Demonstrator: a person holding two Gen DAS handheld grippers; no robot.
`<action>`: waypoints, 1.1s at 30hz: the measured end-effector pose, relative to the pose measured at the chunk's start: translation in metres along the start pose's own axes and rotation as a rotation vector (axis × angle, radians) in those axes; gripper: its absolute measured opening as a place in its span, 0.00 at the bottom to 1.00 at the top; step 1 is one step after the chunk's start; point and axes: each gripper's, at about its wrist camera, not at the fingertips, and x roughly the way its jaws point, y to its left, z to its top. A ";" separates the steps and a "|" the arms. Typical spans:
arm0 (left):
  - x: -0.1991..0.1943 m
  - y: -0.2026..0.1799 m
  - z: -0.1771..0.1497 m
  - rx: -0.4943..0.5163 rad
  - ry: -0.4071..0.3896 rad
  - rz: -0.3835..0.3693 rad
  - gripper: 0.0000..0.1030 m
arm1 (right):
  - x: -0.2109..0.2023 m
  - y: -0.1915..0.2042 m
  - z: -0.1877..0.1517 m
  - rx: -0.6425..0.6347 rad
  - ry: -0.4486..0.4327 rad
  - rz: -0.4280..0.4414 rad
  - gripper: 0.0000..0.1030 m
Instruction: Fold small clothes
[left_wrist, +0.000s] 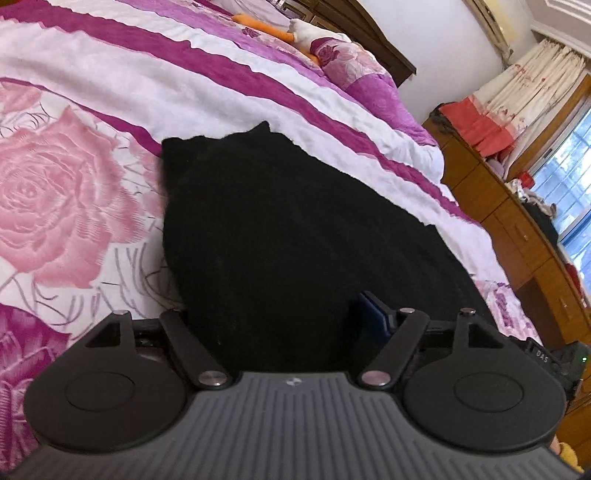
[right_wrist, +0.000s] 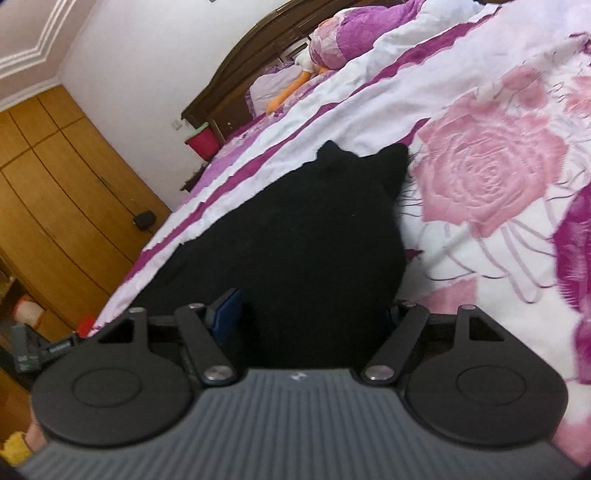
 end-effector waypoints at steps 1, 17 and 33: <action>0.001 -0.001 -0.001 -0.003 -0.008 0.006 0.72 | 0.003 0.000 0.001 0.011 -0.005 0.009 0.71; -0.049 -0.037 0.004 -0.049 -0.053 -0.042 0.21 | -0.023 0.008 0.027 0.220 0.058 0.166 0.19; -0.129 -0.054 -0.111 0.023 0.014 0.061 0.21 | -0.119 0.009 -0.023 -0.018 0.264 0.034 0.20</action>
